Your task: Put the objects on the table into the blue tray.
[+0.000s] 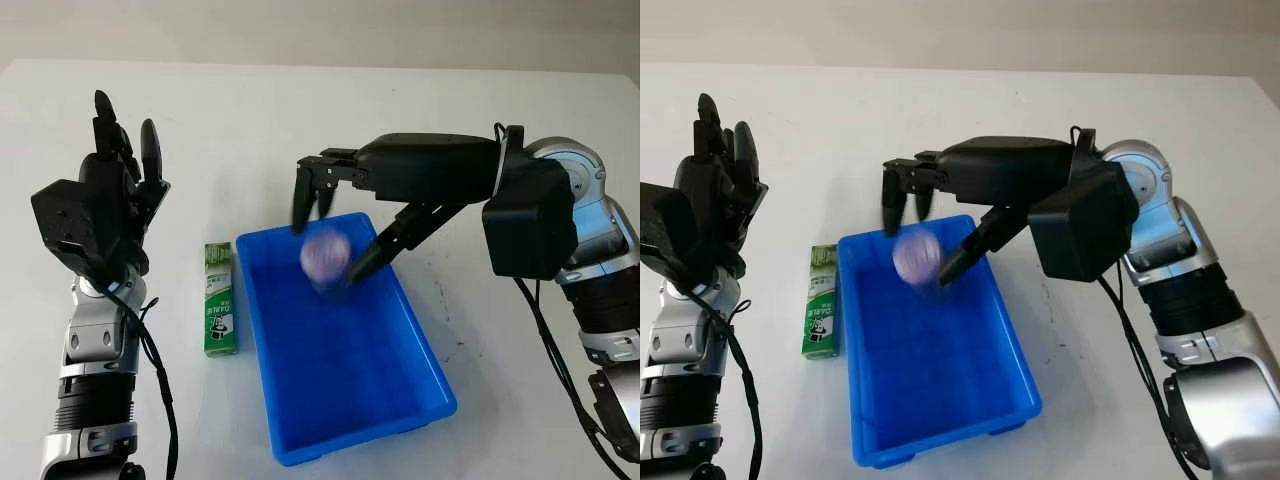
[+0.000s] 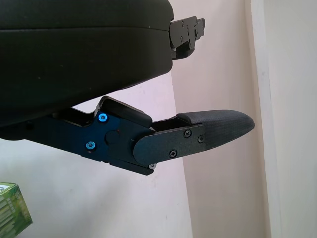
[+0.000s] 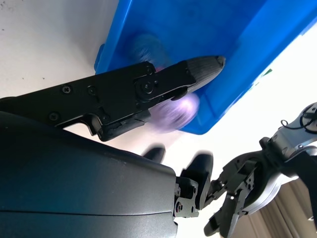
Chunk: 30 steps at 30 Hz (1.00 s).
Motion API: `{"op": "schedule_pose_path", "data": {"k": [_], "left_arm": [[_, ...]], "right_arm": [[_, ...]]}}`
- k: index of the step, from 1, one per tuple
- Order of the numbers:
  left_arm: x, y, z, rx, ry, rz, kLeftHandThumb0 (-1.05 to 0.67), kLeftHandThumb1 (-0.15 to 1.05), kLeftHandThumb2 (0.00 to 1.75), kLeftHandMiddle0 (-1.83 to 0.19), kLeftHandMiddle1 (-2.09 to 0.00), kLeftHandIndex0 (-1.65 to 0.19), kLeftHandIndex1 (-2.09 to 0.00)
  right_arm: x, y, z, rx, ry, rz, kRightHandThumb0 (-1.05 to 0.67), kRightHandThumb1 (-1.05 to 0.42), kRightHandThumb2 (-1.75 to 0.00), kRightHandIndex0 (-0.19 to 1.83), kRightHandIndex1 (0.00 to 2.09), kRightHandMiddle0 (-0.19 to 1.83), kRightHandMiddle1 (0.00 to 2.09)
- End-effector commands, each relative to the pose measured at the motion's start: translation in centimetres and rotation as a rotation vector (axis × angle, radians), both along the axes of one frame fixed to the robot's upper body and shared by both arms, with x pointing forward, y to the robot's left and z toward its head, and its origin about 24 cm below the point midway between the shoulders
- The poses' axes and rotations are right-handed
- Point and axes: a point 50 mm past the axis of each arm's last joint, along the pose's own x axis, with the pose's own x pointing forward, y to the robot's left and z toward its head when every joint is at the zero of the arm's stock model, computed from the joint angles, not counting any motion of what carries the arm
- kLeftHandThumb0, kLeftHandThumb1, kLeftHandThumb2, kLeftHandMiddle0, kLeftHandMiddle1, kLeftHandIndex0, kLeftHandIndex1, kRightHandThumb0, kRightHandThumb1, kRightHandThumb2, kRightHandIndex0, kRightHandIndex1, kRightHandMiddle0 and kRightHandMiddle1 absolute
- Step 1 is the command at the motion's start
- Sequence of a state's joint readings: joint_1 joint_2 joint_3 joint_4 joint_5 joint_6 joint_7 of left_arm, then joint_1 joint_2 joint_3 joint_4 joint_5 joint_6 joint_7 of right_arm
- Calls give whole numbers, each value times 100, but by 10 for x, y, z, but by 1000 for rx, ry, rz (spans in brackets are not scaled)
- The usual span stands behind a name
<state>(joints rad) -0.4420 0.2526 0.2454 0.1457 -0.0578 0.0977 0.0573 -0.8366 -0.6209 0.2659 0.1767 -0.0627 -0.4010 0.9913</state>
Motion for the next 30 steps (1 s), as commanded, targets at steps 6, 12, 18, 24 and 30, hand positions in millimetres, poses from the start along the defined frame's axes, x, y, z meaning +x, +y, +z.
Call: {"op": "schedule_pose_path", "data": {"k": [6,12,18,24,30], "left_arm": [[-2,1,0,-1,-7,6,-78,105,63,18,-5,19,-1],[-2,1,0,3,-9,10,-78,105,63,17,-6,19,-1],[-2,1,1,-3,-10,6,-78,105,63,18,-5,19,-1],[-3,3,1,6,-10,6,-78,105,63,18,-5,19,-1],[-1,4,3,3,-11,-4,-78,105,63,18,-5,19,0]], "right_arm": [[0,-1,1,-86,-7,-3,-84,-105,-7,-19,2,-19,9],[6,-9,2,7,24,-68,-89,-105,-19,-19,0,-19,1],[18,-27,4,272,83,-239,-90,-105,-46,-19,0,-19,0],[32,-54,-1,572,138,-395,-93,-105,-58,-19,0,-19,0],[35,-71,-14,842,244,-516,-89,-105,-59,-19,0,-19,0]]}}
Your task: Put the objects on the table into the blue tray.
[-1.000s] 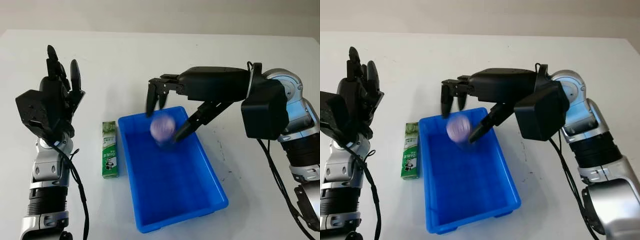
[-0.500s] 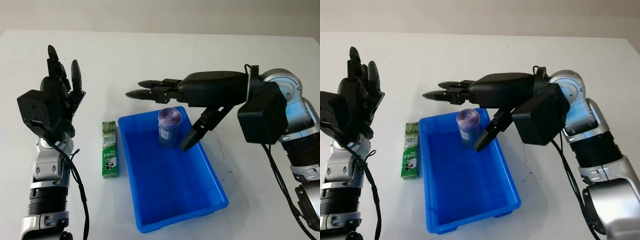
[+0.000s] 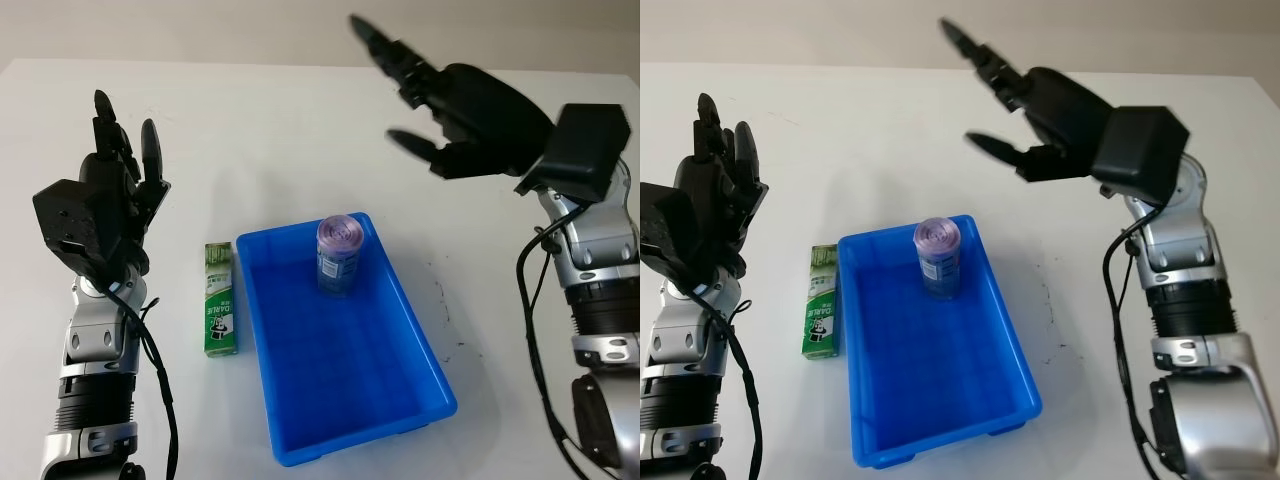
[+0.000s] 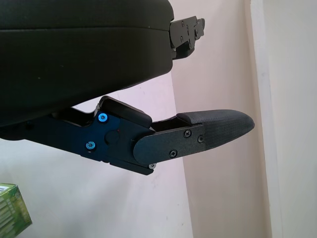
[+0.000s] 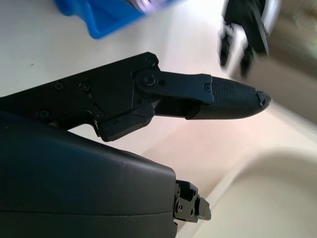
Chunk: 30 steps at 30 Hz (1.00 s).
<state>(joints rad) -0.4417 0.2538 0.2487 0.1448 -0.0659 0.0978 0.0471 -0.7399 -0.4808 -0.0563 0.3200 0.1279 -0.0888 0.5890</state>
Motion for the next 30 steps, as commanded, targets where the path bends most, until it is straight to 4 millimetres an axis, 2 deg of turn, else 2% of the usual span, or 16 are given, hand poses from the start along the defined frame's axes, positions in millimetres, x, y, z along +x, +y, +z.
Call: {"op": "schedule_pose_path", "data": {"k": [1,7,15,20,30], "left_arm": [[-1,4,3,8,-11,4,-78,105,63,18,-5,19,0],[-1,4,8,21,-28,-4,-79,105,61,17,-6,19,-1],[-6,9,16,105,-33,-29,-79,105,61,18,-5,19,0],[-10,13,22,169,-24,-47,-83,105,60,16,-6,18,-2],[-13,14,29,282,-11,-115,-80,105,61,14,-6,16,-4]], "right_arm": [[-2,-3,-7,70,29,-29,-87,-105,-59,-19,0,-19,0],[2,-12,-34,308,212,-119,-82,-105,-66,-19,0,-19,0],[6,-18,-49,545,394,-174,-78,-105,-71,-19,0,-19,0],[6,-18,-57,590,437,-176,-78,-105,-72,-19,0,-19,0],[3,-14,-67,559,408,-231,-78,-105,-74,-19,0,-19,0]]}}
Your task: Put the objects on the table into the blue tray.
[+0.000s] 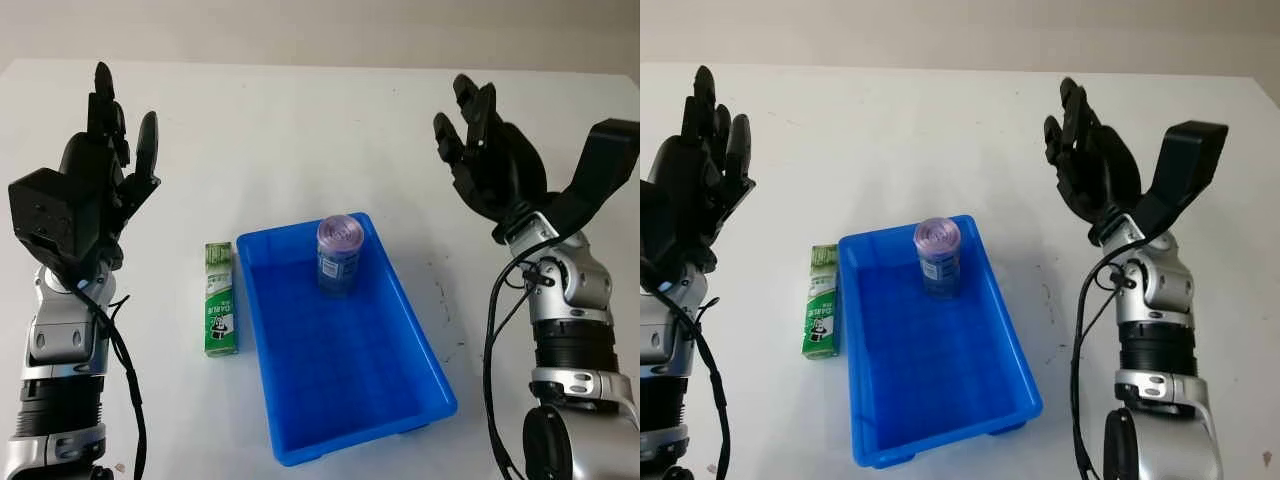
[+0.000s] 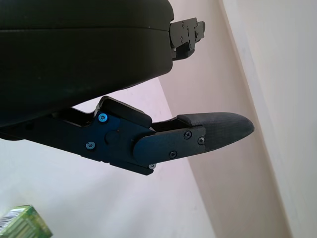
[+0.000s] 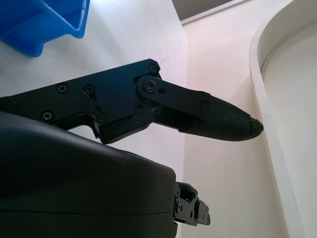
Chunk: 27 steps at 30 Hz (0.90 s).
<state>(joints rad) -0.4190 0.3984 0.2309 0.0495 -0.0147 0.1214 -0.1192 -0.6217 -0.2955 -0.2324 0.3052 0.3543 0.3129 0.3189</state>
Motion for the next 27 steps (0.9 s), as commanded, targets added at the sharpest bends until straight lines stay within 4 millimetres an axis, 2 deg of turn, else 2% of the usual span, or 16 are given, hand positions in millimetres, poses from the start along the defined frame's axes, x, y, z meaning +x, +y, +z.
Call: {"op": "schedule_pose_path", "data": {"k": [1,5,8,12,16,20,27], "left_arm": [[-4,2,2,70,4,-22,-79,105,61,14,-6,16,-4],[-7,4,6,226,32,-98,-75,105,65,16,-5,17,-4],[-10,10,10,356,63,-146,-72,105,60,16,-5,15,-5],[-16,24,15,485,128,-225,-73,105,40,15,-5,15,-5],[-28,33,22,811,188,-240,-77,105,27,14,-6,16,-5],[-37,40,27,991,218,-284,-72,104,13,17,-5,18,-5],[-43,42,43,1240,255,-302,-65,100,5,14,-7,13,-7]], "right_arm": [[-2,1,3,-13,-31,-4,-78,-105,-75,-19,0,-19,0],[-1,-1,1,-17,-25,-9,-78,-105,-75,-19,0,-19,0],[-1,-3,1,-20,-22,-9,-77,-105,-75,-19,0,-19,0],[-1,-6,1,-21,-11,-6,-78,-105,-74,-19,0,-19,0],[-1,-7,3,-25,-1,-14,-78,-105,-73,-19,0,-19,0],[-2,-7,5,-30,-3,-2,-78,-105,-73,-19,0,-19,0],[-1,-5,3,-38,6,-2,-78,-105,-74,-19,0,-19,0]]}}
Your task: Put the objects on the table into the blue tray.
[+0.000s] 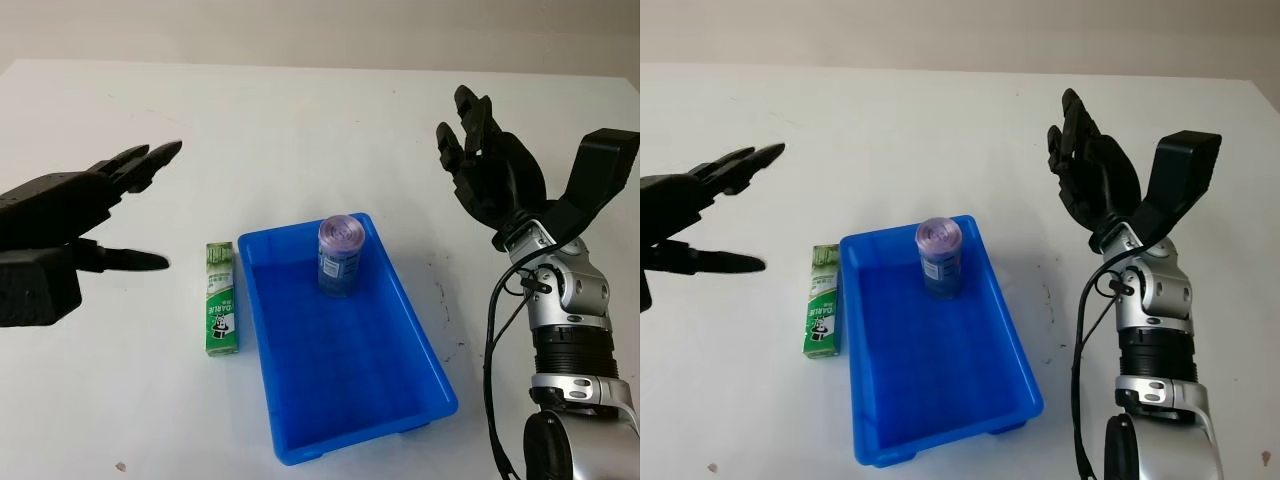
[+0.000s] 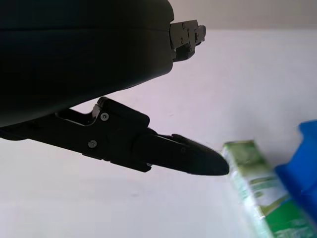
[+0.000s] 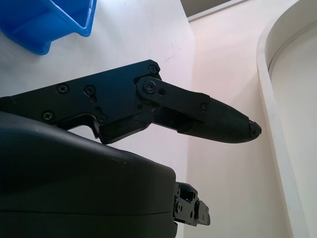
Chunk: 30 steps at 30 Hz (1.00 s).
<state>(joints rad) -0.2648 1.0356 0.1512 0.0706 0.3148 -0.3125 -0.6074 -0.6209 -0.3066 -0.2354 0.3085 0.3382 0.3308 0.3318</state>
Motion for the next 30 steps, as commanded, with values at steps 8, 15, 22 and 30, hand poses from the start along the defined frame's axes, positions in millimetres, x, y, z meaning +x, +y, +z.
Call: {"op": "schedule_pose_path", "data": {"k": [8,15,22,30], "left_arm": [[1,-13,4,338,-42,-179,-67,99,5,4,-8,4,-9],[4,-21,-2,463,-96,-301,-71,100,6,0,-7,2,-8],[6,-32,-5,510,-82,-373,-69,98,5,-2,-6,2,-7],[7,-40,-5,532,-82,-423,-71,100,6,-5,-6,1,-7]], "right_arm": [[0,-1,4,-6,-17,1,-77,-105,-74,-19,0,-19,0],[-1,-3,3,-8,-12,-8,-78,-105,-73,-19,0,-19,0],[-2,-4,5,8,-12,-10,-77,-105,-72,-19,0,-19,0],[-2,-4,5,14,-10,-10,-77,-105,-72,-19,0,-19,0]]}}
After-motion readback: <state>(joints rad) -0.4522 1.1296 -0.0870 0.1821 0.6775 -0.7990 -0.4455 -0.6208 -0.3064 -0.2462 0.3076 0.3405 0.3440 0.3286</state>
